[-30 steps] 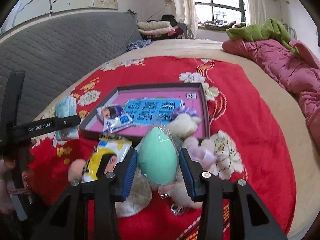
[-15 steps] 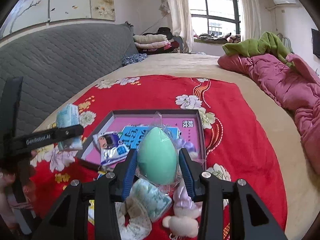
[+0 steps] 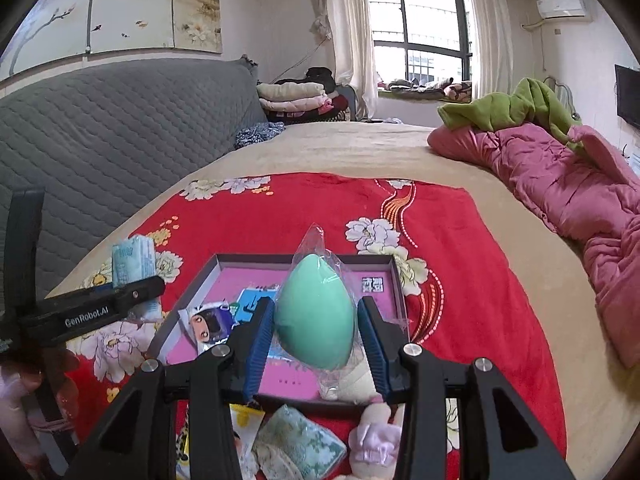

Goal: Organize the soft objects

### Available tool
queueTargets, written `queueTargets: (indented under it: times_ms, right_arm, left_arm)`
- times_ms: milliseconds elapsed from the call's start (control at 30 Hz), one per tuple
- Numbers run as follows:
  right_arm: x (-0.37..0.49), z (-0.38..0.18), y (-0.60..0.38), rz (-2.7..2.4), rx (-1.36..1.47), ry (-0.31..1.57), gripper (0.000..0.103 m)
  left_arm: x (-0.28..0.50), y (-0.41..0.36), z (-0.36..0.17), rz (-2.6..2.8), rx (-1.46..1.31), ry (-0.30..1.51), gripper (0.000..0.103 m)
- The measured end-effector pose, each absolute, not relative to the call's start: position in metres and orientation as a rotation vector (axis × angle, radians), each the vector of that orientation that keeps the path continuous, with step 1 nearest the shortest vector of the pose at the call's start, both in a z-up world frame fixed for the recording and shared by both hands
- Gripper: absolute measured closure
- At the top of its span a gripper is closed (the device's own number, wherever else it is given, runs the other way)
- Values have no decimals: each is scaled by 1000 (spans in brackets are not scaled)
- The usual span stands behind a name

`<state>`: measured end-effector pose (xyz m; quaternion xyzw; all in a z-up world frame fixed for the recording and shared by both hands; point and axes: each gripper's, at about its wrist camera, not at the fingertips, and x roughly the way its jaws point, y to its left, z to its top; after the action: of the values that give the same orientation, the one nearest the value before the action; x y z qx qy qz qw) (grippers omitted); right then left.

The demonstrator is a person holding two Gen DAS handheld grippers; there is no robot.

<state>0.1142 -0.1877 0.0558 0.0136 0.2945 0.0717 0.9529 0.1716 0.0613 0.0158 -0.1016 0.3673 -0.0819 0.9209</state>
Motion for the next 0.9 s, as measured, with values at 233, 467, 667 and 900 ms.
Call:
queueTargets:
  times_ms: [233, 467, 667, 900]
  right_arm:
    - [126, 61, -186, 130, 40, 582, 60]
    - [132, 57, -177, 141, 43, 592, 60]
    - [138, 50, -170, 152, 45, 601, 60]
    - [144, 40, -164, 150, 39, 608, 60]
  left_arm:
    - [181, 82, 4, -144, -236, 770, 55]
    - [188, 82, -16, -155, -243, 797, 55]
    - [192, 78, -35, -180, -232, 798, 55]
    - [198, 72, -54, -198, -209, 844, 55]
